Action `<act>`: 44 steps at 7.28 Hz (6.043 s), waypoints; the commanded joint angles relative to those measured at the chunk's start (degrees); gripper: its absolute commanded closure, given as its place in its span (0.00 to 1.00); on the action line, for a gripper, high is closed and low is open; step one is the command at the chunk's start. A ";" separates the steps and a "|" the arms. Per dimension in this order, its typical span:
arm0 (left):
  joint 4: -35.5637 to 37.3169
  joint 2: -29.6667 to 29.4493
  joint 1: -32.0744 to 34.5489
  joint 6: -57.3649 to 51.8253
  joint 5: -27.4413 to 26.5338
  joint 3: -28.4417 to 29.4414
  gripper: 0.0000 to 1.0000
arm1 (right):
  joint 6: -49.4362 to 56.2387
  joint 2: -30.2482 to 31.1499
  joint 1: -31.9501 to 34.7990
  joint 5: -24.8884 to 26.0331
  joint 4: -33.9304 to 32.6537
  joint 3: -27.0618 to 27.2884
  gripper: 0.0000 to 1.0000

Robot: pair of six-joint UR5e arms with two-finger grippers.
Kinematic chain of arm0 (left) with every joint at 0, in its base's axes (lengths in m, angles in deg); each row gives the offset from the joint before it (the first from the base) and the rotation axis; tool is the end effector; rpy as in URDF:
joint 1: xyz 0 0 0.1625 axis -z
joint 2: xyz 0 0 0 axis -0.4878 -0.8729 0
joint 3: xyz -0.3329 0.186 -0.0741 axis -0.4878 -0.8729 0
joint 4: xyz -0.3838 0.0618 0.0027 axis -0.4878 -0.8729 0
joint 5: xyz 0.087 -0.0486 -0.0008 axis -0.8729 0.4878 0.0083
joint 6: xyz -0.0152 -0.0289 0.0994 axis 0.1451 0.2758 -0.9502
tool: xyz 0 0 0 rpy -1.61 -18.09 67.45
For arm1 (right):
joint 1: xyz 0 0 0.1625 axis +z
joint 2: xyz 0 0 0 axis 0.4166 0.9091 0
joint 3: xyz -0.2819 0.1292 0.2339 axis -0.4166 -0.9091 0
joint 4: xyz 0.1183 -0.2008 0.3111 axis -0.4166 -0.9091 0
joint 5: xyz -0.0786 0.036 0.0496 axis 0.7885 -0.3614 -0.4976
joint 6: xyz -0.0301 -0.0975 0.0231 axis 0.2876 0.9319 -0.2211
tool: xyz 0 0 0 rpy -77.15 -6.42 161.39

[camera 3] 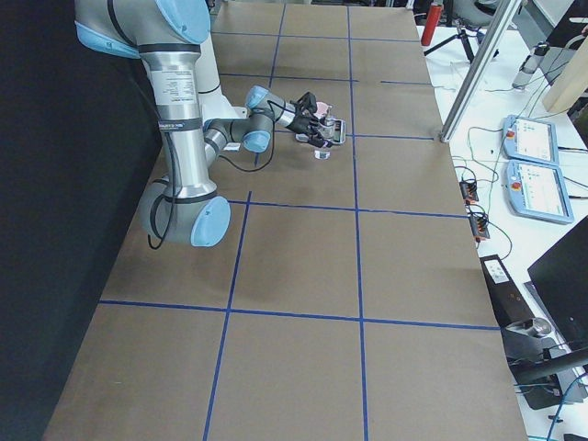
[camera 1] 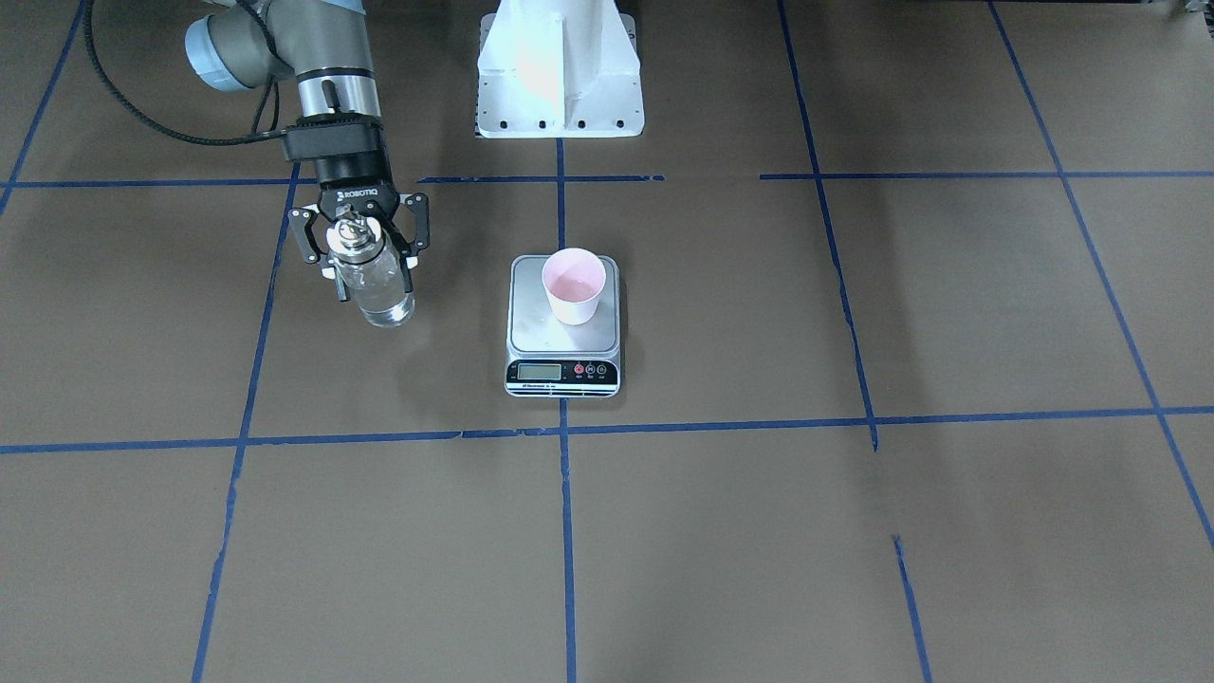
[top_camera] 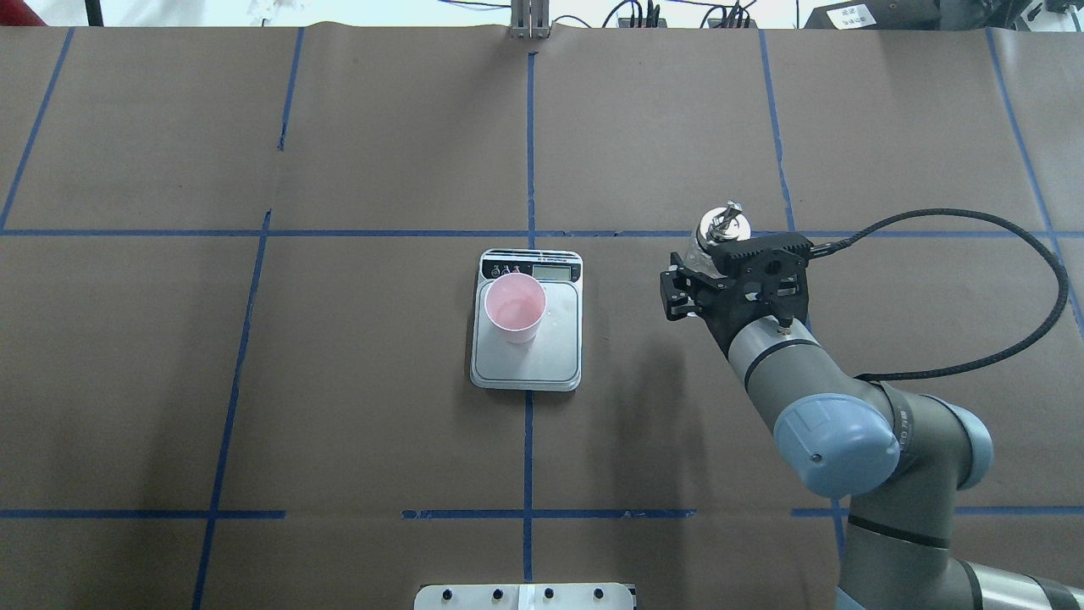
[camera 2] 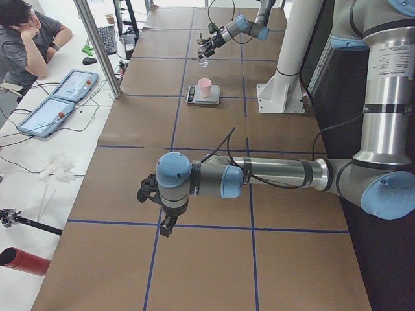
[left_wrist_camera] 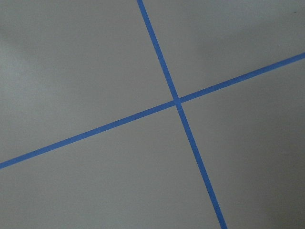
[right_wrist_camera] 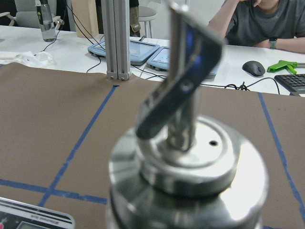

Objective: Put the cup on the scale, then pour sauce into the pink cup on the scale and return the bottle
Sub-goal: 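Turn the bottle upright and carry it back toward its spot, then lower the sauce bottle onto the table with the right gripper, then release the bottle and withdraw the right gripper away from it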

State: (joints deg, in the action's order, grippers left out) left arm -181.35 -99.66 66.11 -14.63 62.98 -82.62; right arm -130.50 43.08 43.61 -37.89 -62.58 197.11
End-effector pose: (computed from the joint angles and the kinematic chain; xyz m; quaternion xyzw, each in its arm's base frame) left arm -0.1019 -0.4530 0.6006 0.1193 0.3634 0.1404 0.9132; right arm -0.4044 -0.3473 0.3010 0.4379 -0.3453 0.1181 0.8216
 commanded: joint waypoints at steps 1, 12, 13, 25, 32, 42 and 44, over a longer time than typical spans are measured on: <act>0.00 -0.03 -0.04 0.00 0.00 -0.09 0.00 | -5.02 7.31 -0.09 2.79 0.11 0.47 1.00; 0.00 -0.03 -0.04 0.00 0.00 -0.44 0.00 | -13.81 10.86 -4.04 11.69 7.93 -6.82 1.00; 0.00 -0.03 -0.04 0.00 0.00 -0.35 0.00 | -13.72 11.30 -4.13 11.69 7.93 -6.91 1.00; 0.00 -0.20 -0.21 0.00 0.00 -0.44 0.00 | -13.19 11.57 -4.13 10.38 9.34 -6.56 0.23; 0.00 -0.29 -0.21 0.00 0.00 -0.44 0.00 | -12.31 12.18 -4.22 10.46 9.51 -6.47 0.00; 0.00 -0.20 -0.30 0.00 0.00 -0.35 0.00 | -14.17 23.50 -16.18 15.92 9.60 0.56 0.00; 0.00 -0.29 -0.30 0.00 0.00 -0.44 0.00 | -10.32 26.68 -14.43 12.76 9.60 1.97 0.00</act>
State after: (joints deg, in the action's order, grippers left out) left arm -181.36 -99.91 65.81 -14.63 62.98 -82.98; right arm -143.22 68.29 27.89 -23.27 -52.97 198.64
